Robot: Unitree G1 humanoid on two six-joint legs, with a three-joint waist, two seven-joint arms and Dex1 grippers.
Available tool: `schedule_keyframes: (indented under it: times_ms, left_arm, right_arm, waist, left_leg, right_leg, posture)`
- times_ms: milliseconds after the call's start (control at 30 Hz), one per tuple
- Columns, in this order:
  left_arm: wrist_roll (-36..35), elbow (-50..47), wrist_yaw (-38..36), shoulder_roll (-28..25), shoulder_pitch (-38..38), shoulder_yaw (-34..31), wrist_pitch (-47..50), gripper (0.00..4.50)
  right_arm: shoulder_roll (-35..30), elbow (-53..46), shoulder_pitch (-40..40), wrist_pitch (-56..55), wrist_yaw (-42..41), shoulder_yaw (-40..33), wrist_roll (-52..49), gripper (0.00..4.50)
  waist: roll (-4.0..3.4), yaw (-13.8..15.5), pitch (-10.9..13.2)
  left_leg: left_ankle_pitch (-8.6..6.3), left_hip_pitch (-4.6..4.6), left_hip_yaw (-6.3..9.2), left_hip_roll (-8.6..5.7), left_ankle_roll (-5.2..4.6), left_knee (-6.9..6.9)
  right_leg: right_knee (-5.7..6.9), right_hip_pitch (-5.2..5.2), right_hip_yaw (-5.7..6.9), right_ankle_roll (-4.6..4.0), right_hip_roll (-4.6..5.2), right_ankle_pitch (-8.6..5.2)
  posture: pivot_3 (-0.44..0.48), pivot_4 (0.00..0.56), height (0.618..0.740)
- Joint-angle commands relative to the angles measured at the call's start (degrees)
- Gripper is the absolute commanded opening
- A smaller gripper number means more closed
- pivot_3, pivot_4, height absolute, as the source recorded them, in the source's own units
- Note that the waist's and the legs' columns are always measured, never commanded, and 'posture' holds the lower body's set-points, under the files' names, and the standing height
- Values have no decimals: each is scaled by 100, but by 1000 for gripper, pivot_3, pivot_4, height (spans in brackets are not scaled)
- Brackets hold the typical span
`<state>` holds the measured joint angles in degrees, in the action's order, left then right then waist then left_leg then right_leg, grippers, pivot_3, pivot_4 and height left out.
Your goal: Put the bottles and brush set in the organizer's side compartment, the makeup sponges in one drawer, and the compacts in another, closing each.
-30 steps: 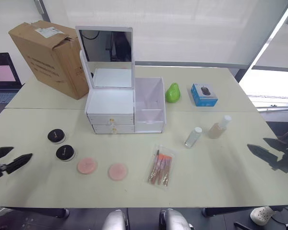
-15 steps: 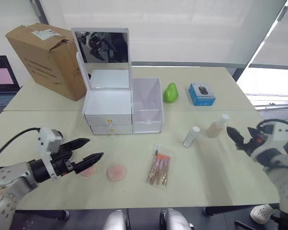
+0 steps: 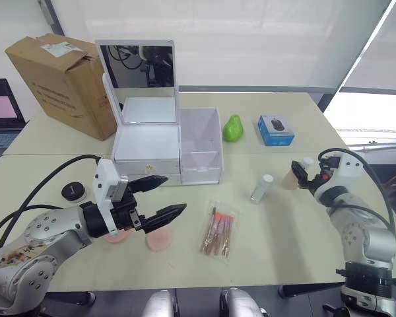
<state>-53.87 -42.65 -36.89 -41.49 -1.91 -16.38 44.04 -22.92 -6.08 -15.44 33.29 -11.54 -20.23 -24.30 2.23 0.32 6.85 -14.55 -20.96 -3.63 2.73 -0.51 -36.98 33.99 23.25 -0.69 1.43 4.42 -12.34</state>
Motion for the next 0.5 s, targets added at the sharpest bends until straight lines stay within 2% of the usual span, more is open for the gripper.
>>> schedule_keyframes:
  times_ms: [33, 133, 400, 433, 500]
  left_arm:
    - [12, -126, 14, -64, -41, 26, -143, 4500]
    - [27, -140, 1, -63, 24, 42, -177, 4500]
    - [3, -151, 32, -51, 74, 26, -199, 4500]
    - [0, -150, 35, -52, 75, 24, -198, 4500]
    - [-8, -154, 37, -57, 79, 13, -197, 4500]
  right_arm:
    - [-3, -44, -124, -245, -61, -7, 35, 4453]
    - [13, -31, -123, -291, -95, -6, 50, 3846]
    - [35, -18, -135, -341, -156, 17, 47, 1122]
    - [36, -15, -139, -347, -161, 19, 47, 915]
    - [30, -19, -143, -354, -172, 24, 48, 913]
  waist:
    - [0, -13, 0]
    - [0, -22, 0]
    - [-1, -29, 1]
    - [-1, -31, 1]
    - [-2, -35, 2]
  left_leg:
    - [0, 14, 1, 0, 0, 0]
    - [0, 31, 0, 0, 0, 1]
    - [-1, 33, 0, 2, 0, 4]
    - [-1, 33, 0, 3, 0, 4]
    - [-1, 33, 0, 3, 0, 4]
  right_leg:
    - [0, 1, -5, 0, -3, 0]
    - [1, -4, -14, -2, -4, -2]
    - [1, -2, -15, -5, -4, -4]
    - [1, -2, -15, -5, -4, -4]
    - [1, -2, -15, -5, -4, -5]
  posture:
    - [0, 150, 740]
    - [0, 150, 740]
    - [0, 150, 740]
    - [0, 150, 740]
    - [0, 150, 740]
